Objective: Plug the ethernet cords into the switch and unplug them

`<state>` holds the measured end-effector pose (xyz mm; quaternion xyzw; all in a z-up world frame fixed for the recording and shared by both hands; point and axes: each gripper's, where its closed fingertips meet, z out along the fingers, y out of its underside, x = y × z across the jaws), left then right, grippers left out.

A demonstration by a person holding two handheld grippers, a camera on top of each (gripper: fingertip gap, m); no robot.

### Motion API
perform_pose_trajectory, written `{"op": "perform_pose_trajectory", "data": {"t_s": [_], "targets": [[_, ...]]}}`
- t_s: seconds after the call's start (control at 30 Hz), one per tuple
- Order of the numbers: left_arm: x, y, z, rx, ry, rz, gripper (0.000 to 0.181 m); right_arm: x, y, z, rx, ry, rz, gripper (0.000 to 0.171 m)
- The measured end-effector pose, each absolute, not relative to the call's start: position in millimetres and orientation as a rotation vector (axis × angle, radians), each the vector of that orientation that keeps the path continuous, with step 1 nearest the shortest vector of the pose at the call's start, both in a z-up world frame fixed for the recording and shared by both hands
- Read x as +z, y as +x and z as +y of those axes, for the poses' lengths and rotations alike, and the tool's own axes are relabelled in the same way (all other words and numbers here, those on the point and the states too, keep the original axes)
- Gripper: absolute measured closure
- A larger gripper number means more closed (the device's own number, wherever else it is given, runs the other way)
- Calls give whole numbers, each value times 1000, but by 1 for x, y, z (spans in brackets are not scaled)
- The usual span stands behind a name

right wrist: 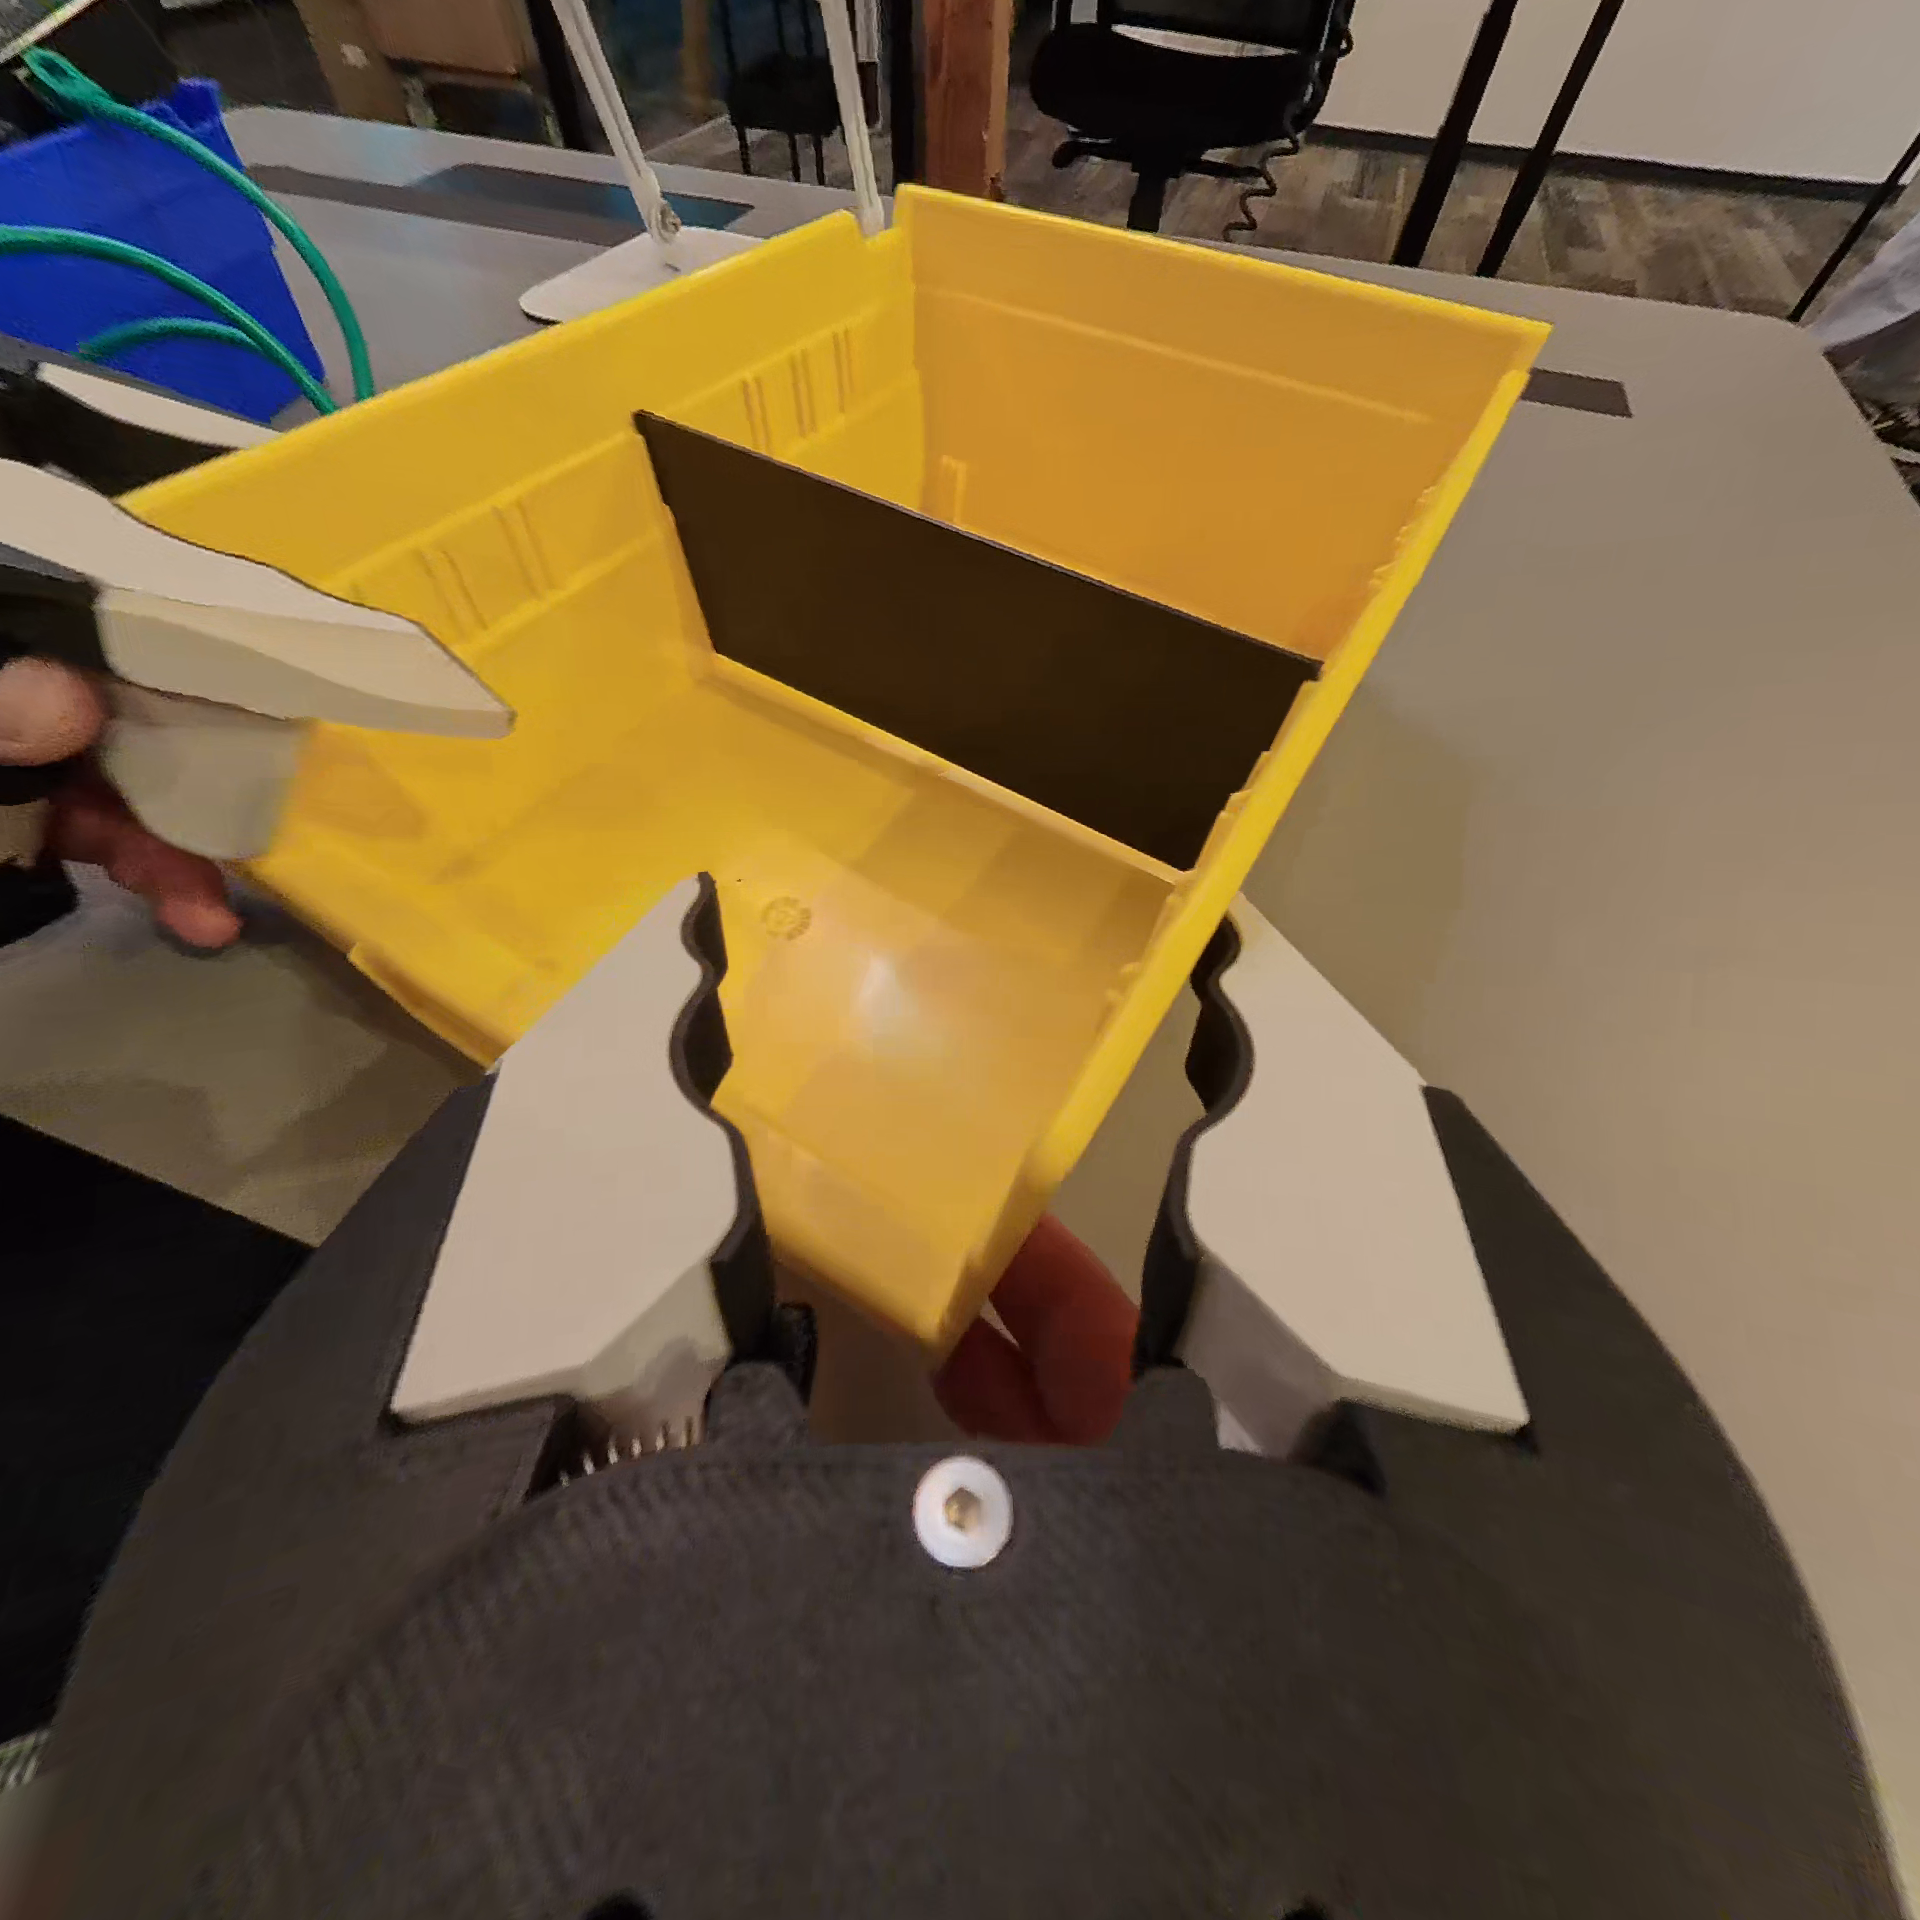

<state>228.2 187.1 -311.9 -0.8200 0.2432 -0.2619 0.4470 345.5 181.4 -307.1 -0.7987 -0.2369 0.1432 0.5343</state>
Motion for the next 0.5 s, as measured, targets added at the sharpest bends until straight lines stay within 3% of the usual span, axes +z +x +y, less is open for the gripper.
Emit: {"op": "perform_pose_trajectory", "data": {"t_s": [0.07, 0.33, 0.5], "targets": [[-311, 229, 184, -670, -2030, 596, 92, -308, 349, 186, 315, -1903, -581, 91], [-306, 224, 176, -795, -2041, 575, 97, -309, 350, 195, 321, -1921, -651, 92], [-305, 221, 167, -822, -2029, 600, 95, -306, 356, 200, 334, -1926, -664, 113]]}}
